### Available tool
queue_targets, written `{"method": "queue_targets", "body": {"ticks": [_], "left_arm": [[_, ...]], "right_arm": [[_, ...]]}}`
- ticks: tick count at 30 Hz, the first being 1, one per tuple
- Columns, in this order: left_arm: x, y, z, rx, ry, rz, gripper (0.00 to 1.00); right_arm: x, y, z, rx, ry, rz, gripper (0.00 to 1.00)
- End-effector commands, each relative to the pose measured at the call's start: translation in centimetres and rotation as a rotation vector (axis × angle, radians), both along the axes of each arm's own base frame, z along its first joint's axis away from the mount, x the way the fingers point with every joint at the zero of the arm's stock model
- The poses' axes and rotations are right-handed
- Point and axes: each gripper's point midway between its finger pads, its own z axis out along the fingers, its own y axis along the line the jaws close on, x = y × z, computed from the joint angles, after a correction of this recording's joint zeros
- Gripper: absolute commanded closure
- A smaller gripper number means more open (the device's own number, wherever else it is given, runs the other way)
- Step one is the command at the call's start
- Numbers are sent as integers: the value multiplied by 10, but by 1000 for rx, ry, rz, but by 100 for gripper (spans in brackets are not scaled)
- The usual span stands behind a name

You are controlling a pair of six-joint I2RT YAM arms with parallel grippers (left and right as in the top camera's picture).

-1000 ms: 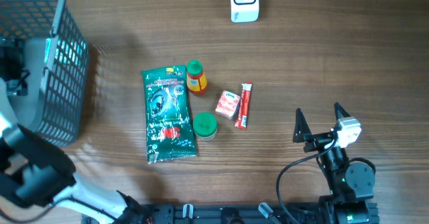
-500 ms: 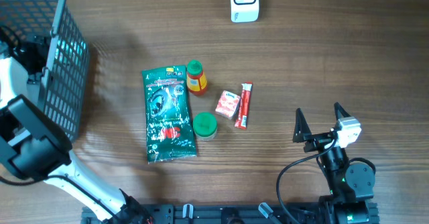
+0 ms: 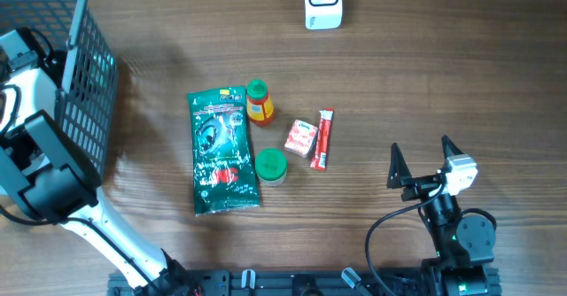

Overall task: Scan the item barcode
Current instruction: 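Return the left gripper into the basket and grasp the mint wipes pack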

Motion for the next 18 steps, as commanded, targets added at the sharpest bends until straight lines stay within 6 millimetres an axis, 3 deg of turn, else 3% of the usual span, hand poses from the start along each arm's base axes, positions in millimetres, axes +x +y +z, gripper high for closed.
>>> {"method": "queue_targets", "body": {"ticks": [1, 2, 5, 8, 11, 18], "left_arm": [[-21, 11, -26, 41, 128, 50, 85], [-27, 11, -28, 39, 152, 56, 96], [-40, 16, -26, 22, 184, 76, 96], [-51, 26, -7, 25, 174, 105, 96], [-60, 36, 26, 48, 137, 132, 96], [-86, 56, 144, 168, -50, 209, 96]], "right_arm": [[-1, 2, 2, -14, -14, 11, 0], [-1, 2, 2, -13, -14, 11, 0], [-1, 2, 2, -14, -14, 11, 1], [-1, 2, 2, -14, -14, 11, 0], [-1, 2, 2, -14, -14, 11, 0], [-1, 2, 2, -13, -14, 11, 0]]}}
